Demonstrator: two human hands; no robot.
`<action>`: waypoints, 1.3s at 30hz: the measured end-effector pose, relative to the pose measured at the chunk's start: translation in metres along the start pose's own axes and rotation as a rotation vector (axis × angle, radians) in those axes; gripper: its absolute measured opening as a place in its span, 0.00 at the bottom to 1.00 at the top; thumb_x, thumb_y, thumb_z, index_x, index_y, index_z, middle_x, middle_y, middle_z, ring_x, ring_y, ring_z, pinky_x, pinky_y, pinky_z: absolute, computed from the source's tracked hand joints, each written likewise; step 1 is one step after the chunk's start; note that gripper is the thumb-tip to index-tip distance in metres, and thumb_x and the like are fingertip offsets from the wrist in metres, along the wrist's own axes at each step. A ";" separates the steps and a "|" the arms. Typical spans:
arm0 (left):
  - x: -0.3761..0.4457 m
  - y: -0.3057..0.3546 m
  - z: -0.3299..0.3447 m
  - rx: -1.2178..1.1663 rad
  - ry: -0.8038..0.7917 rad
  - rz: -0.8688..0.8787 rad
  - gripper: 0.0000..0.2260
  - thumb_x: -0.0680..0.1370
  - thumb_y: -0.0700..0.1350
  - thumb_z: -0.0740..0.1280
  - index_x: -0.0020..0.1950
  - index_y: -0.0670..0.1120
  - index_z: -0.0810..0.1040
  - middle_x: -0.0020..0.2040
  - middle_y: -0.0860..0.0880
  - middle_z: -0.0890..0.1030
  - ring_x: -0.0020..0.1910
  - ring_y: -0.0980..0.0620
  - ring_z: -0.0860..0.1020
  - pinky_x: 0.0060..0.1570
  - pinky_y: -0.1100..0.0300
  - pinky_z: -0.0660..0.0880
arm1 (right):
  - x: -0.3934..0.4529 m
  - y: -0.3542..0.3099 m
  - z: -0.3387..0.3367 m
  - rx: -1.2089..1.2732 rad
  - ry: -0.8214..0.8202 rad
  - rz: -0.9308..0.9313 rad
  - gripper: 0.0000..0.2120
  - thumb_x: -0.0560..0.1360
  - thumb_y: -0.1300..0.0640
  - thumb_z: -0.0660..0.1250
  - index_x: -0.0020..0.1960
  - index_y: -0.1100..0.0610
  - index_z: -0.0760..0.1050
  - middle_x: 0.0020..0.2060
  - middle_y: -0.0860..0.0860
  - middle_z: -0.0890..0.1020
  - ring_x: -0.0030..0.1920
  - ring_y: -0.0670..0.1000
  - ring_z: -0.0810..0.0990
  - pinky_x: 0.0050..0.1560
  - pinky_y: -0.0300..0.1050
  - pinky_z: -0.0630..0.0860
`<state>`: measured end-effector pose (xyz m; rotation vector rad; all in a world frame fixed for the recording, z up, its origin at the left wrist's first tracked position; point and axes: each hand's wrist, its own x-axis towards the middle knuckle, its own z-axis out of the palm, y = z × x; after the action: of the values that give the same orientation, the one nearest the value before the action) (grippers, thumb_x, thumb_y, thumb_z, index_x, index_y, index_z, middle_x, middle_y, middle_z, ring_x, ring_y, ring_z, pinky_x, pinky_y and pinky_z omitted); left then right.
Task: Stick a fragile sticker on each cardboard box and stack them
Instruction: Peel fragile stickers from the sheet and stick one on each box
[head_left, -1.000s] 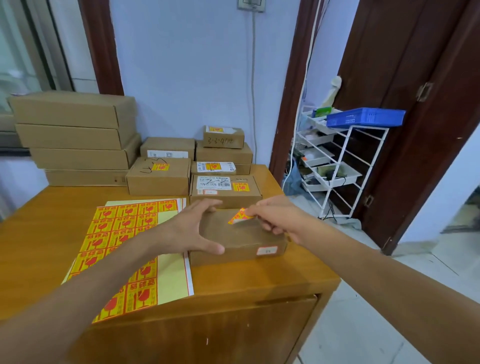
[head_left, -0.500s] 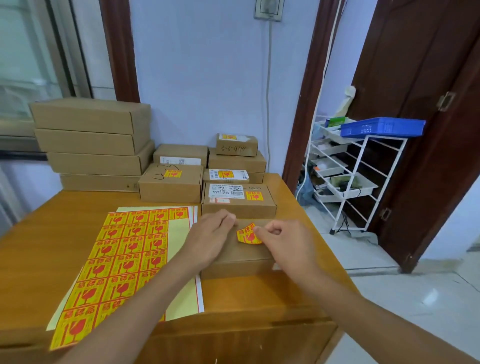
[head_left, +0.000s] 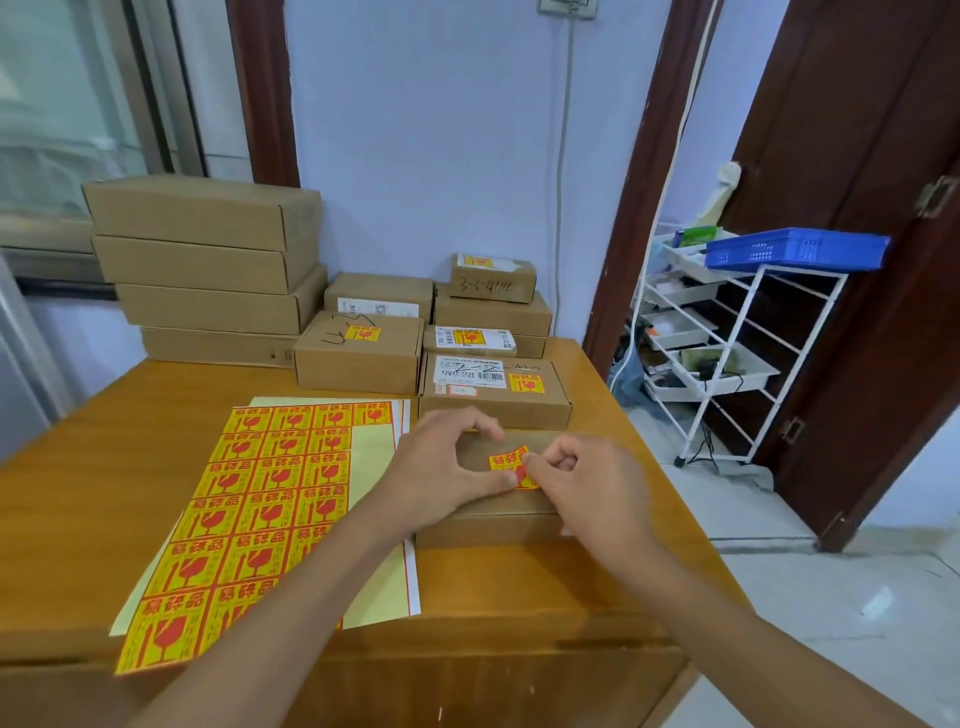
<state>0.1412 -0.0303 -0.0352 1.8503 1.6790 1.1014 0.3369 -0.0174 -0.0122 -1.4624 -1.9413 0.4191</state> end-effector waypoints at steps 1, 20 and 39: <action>0.000 -0.001 0.000 -0.006 0.008 0.011 0.21 0.64 0.66 0.77 0.54 0.67 0.77 0.65 0.63 0.76 0.65 0.61 0.70 0.64 0.54 0.72 | 0.000 0.000 0.000 -0.004 -0.002 0.000 0.15 0.77 0.44 0.72 0.34 0.46 0.77 0.25 0.46 0.81 0.22 0.45 0.79 0.29 0.44 0.76; -0.001 0.007 -0.001 0.057 0.002 0.043 0.23 0.59 0.71 0.68 0.49 0.63 0.81 0.61 0.69 0.76 0.65 0.60 0.69 0.68 0.43 0.67 | 0.020 -0.004 -0.002 -0.249 -0.122 -0.003 0.13 0.74 0.43 0.72 0.36 0.49 0.77 0.33 0.44 0.81 0.37 0.44 0.79 0.32 0.43 0.69; 0.003 0.002 0.001 0.083 -0.021 0.090 0.06 0.76 0.57 0.71 0.52 0.62 0.80 0.62 0.65 0.77 0.64 0.58 0.72 0.66 0.43 0.68 | 0.030 0.038 -0.005 0.127 -0.274 -0.335 0.03 0.79 0.46 0.72 0.52 0.40 0.83 0.64 0.38 0.77 0.66 0.36 0.73 0.66 0.46 0.67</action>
<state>0.1428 -0.0279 -0.0338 1.9992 1.6675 1.0576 0.3631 0.0226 -0.0227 -1.0148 -2.2797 0.5994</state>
